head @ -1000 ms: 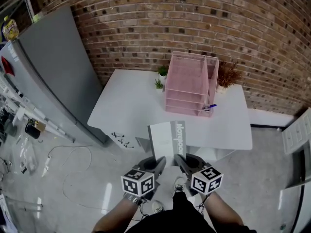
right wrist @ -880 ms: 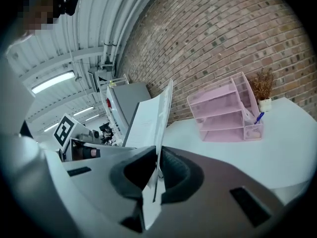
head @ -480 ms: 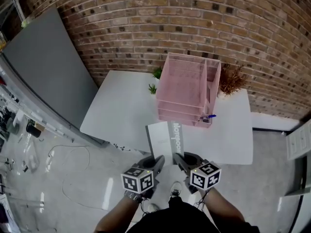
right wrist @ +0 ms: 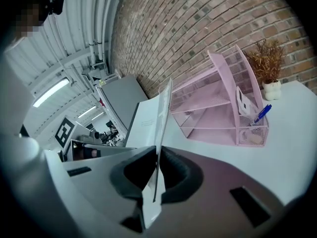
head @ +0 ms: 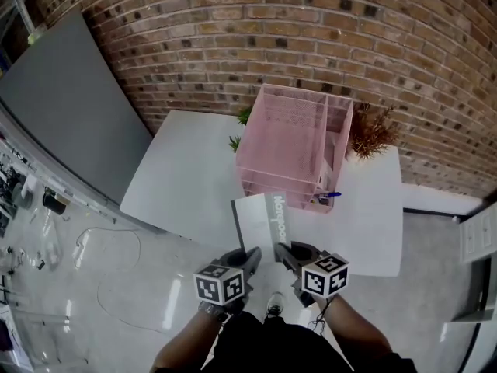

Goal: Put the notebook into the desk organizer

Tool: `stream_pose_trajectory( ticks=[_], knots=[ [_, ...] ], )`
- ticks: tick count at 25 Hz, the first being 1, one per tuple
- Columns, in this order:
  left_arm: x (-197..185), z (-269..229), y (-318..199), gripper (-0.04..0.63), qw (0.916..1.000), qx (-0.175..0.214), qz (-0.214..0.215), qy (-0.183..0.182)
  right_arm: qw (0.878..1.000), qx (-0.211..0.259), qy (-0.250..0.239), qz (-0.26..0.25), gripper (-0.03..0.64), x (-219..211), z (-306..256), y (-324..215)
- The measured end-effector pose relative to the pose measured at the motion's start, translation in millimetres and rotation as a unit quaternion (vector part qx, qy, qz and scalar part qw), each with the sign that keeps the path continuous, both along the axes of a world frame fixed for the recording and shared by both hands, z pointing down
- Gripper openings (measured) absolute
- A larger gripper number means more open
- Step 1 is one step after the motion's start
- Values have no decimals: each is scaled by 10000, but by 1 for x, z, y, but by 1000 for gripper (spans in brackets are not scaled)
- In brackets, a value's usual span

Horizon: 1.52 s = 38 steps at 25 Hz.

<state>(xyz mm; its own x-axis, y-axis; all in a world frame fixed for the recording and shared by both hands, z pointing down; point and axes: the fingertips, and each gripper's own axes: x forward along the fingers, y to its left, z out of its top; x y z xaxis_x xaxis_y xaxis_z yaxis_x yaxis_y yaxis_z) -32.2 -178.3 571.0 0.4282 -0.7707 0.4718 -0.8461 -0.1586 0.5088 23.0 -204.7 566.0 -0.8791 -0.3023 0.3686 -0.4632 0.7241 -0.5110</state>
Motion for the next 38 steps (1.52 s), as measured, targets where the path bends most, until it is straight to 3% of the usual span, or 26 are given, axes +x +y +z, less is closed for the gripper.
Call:
stream_pose_trajectory(
  ticks=[9, 20, 27, 38],
  knots=[
    [7, 17, -21, 54, 9995, -251, 176, -58, 9989, -444, -2, 149, 26, 7, 21, -20],
    [-2, 32, -60, 54, 9968, -451, 665, 10, 9917, -1053, -109, 729, 21, 2, 40, -54],
    [-11, 29, -88, 57, 9934, -379, 1082, 27, 9840, -1282, -338, 1189, 17, -5, 36, -77],
    [-32, 22, -122, 91, 9878, -114, 1539, -204, 9742, -1269, -566, 1779, 14, -18, 25, -109]
  ],
)
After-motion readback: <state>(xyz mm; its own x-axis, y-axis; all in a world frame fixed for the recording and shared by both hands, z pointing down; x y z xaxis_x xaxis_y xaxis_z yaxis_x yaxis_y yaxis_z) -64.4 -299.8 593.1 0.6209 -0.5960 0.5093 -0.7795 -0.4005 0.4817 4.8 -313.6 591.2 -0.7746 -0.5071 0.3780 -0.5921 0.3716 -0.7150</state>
